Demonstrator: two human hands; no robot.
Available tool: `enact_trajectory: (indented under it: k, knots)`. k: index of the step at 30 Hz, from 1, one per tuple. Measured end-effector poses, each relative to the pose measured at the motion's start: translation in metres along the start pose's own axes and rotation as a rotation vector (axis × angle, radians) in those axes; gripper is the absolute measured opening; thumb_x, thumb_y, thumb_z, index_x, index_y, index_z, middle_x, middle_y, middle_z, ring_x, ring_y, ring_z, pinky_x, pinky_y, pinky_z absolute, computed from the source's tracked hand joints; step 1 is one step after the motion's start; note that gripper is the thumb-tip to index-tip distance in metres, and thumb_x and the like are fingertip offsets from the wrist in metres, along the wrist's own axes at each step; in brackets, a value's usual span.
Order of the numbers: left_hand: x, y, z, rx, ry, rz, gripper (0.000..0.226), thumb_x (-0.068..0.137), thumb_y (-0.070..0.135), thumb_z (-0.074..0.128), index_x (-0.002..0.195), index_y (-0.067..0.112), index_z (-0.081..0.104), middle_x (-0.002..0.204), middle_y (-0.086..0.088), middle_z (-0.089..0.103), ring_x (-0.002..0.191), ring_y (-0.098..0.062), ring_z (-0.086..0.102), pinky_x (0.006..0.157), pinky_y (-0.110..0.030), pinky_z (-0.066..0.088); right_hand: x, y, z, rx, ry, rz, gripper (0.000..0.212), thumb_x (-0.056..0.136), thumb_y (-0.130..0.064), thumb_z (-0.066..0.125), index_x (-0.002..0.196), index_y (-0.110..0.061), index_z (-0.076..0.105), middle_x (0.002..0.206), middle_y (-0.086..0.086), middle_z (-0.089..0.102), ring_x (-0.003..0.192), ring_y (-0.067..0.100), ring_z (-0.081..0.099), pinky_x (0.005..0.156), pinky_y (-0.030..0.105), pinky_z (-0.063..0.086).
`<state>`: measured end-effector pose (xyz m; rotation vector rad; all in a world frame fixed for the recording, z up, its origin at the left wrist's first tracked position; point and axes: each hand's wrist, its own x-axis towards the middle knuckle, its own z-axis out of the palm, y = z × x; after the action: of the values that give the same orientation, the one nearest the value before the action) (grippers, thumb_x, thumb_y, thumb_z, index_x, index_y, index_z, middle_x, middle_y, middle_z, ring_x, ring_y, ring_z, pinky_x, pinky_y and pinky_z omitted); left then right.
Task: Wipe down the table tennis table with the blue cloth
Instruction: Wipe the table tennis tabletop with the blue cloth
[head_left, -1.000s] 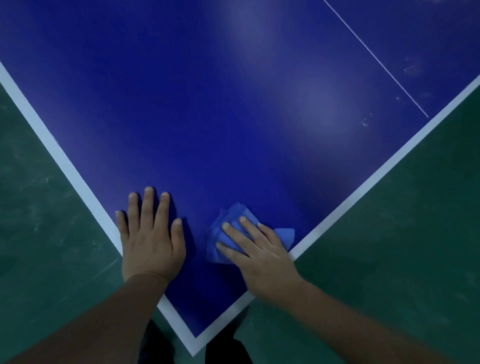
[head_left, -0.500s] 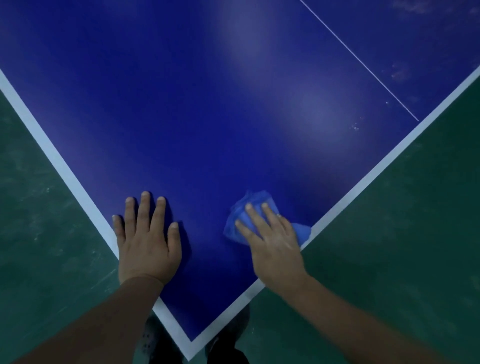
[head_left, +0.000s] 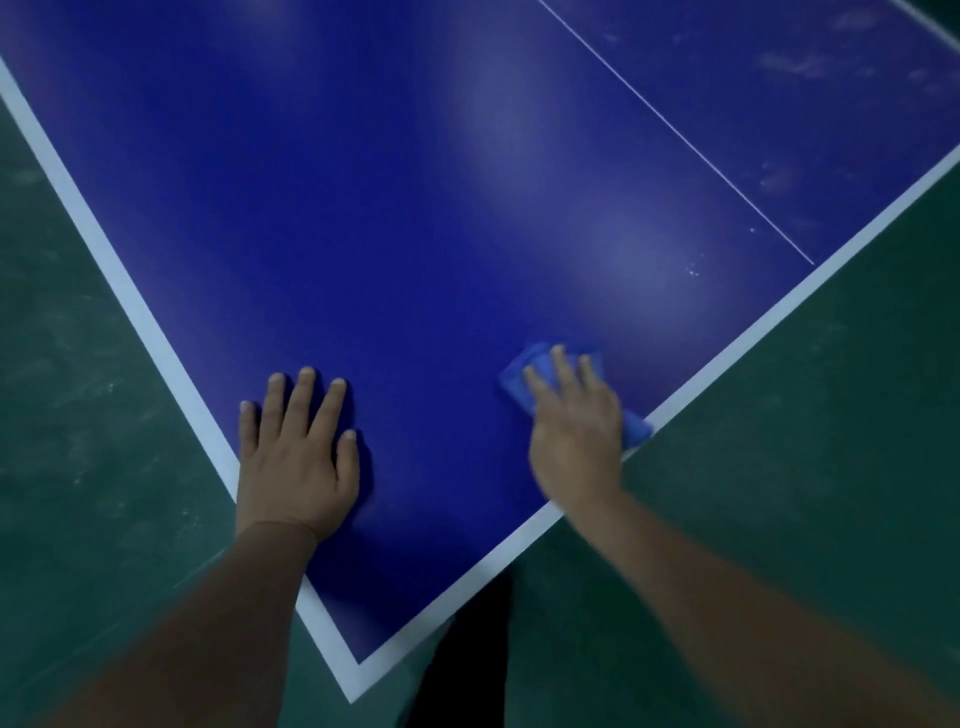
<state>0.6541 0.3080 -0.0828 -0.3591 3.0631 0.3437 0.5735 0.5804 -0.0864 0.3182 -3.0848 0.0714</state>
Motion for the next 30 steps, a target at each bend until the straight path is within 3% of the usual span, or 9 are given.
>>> enact_trajectory:
  k: [3, 7, 11, 14, 19, 20, 23, 25, 30]
  knots:
    - [-0.002, 0.004, -0.004, 0.025, -0.017, -0.046, 0.063, 0.096, 0.045, 0.022, 0.152, 0.02, 0.039, 0.159, -0.01, 0.031, 0.15, -0.034, 0.018, 0.12, -0.055, 0.01, -0.022, -0.018, 0.001, 0.081, -0.03, -0.079, 0.067, 0.078, -0.007, 0.061, 0.141, -0.026, 0.054, 0.157, 0.005, 0.04, 0.144, 0.035, 0.036, 0.111, 0.05, 0.036]
    - [-0.002, 0.005, -0.004, 0.062, -0.018, -0.054, 0.064, 0.095, 0.046, 0.022, 0.149, 0.019, 0.043, 0.156, -0.012, 0.037, 0.147, -0.036, 0.025, 0.117, -0.058, 0.018, -0.003, 0.036, -0.007, 0.007, -0.098, -0.286, 0.066, 0.075, -0.001, 0.064, 0.136, -0.024, 0.058, 0.152, 0.007, 0.046, 0.139, 0.039, 0.042, 0.105, 0.053, 0.043]
    - [0.003, 0.014, -0.004, 0.107, -0.005, -0.063, 0.066, 0.095, 0.045, 0.024, 0.144, 0.01, 0.048, 0.152, -0.019, 0.041, 0.144, -0.041, 0.029, 0.114, -0.061, 0.019, 0.043, 0.115, -0.019, -0.068, -0.091, 0.018, 0.058, 0.085, -0.004, 0.056, 0.141, -0.02, 0.056, 0.156, 0.011, 0.04, 0.14, 0.039, 0.04, 0.105, 0.053, 0.04]
    - [0.022, 0.061, -0.002, 0.027, 0.026, -0.065, 0.065, 0.094, 0.044, 0.023, 0.142, 0.008, 0.05, 0.153, -0.018, 0.039, 0.146, -0.037, 0.026, 0.118, -0.058, 0.014, 0.058, 0.108, -0.018, -0.025, -0.011, 0.137, 0.059, 0.085, -0.007, 0.057, 0.142, -0.021, 0.053, 0.157, 0.01, 0.039, 0.141, 0.038, 0.037, 0.107, 0.053, 0.037]
    - [0.076, 0.172, 0.012, -0.133, 0.018, 0.061, 0.067, 0.095, 0.045, 0.019, 0.147, 0.011, 0.044, 0.159, -0.011, 0.032, 0.15, -0.03, 0.021, 0.122, -0.051, 0.01, 0.053, 0.119, -0.001, -0.015, -0.09, -0.445, 0.059, 0.084, -0.01, 0.039, 0.139, -0.028, 0.054, 0.155, 0.003, 0.042, 0.142, 0.034, 0.038, 0.11, 0.048, 0.037]
    - [0.084, 0.185, 0.017, -0.125, -0.003, 0.086, 0.068, 0.095, 0.046, 0.017, 0.15, 0.013, 0.04, 0.161, -0.009, 0.028, 0.151, -0.027, 0.016, 0.123, -0.049, 0.007, 0.069, 0.143, -0.004, -0.05, -0.075, -0.399, 0.059, 0.084, -0.008, 0.042, 0.139, -0.026, 0.056, 0.155, 0.006, 0.043, 0.141, 0.036, 0.04, 0.108, 0.048, 0.039]
    - [0.094, 0.197, 0.031, -0.07, -0.06, 0.063, 0.071, 0.095, 0.051, 0.008, 0.155, 0.018, 0.029, 0.165, -0.003, 0.015, 0.153, -0.02, 0.001, 0.124, -0.046, -0.003, 0.106, 0.206, -0.02, -0.074, -0.082, 0.032, 0.06, 0.084, 0.001, 0.059, 0.141, -0.016, 0.056, 0.156, 0.014, 0.04, 0.14, 0.042, 0.039, 0.108, 0.052, 0.038]
    - [0.096, 0.197, 0.035, -0.057, -0.052, 0.045, 0.07, 0.096, 0.05, 0.011, 0.153, 0.017, 0.035, 0.164, -0.005, 0.021, 0.153, -0.022, 0.005, 0.123, -0.048, -0.001, 0.102, 0.203, -0.022, -0.043, -0.027, 0.121, 0.064, 0.079, 0.003, 0.063, 0.14, -0.014, 0.057, 0.155, 0.016, 0.04, 0.139, 0.043, 0.041, 0.107, 0.055, 0.039]
    - [0.098, 0.197, 0.038, -0.062, -0.03, 0.046, 0.062, 0.097, 0.043, 0.023, 0.145, 0.013, 0.047, 0.159, -0.009, 0.033, 0.151, -0.027, 0.018, 0.121, -0.054, 0.009, 0.051, 0.162, -0.003, 0.015, -0.116, -0.416, 0.066, 0.08, -0.007, 0.047, 0.143, -0.028, 0.048, 0.158, 0.003, 0.036, 0.144, 0.034, 0.036, 0.116, 0.051, 0.031]
